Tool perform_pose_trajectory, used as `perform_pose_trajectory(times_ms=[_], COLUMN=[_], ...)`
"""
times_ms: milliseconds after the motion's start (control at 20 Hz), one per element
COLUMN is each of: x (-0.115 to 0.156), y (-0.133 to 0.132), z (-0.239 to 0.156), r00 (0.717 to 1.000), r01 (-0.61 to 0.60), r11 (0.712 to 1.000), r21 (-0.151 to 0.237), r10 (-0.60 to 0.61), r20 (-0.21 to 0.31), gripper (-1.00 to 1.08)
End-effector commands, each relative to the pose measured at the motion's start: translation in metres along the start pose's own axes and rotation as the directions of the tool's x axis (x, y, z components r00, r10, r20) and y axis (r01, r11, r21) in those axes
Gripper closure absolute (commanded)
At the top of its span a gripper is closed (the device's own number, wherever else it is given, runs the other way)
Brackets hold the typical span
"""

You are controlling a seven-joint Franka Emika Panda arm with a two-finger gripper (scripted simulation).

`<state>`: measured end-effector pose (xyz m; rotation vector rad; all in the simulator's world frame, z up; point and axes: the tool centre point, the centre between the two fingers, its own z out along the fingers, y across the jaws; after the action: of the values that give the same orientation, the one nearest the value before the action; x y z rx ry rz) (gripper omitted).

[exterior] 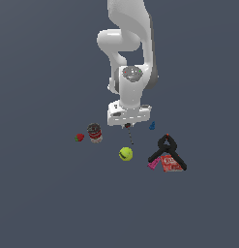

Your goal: Pick up a designated object from a clutter of objects.

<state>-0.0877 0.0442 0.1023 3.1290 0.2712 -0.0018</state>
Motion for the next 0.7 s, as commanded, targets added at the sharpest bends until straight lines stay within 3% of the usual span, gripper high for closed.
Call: perform_pose_trajectory(times_ms=[0,650], x=[-0.003,-0.017], y=[0.005,0.035], z=[-0.022,-0.14], r00=[1.0,1.0], r01=[0.0,0.001], r11=[1.0,1.0], r21=[0.001,0.004], r10=[0.0,-0.001], r20=[-0.001,-0.002], gripper=[1.08,1.08])
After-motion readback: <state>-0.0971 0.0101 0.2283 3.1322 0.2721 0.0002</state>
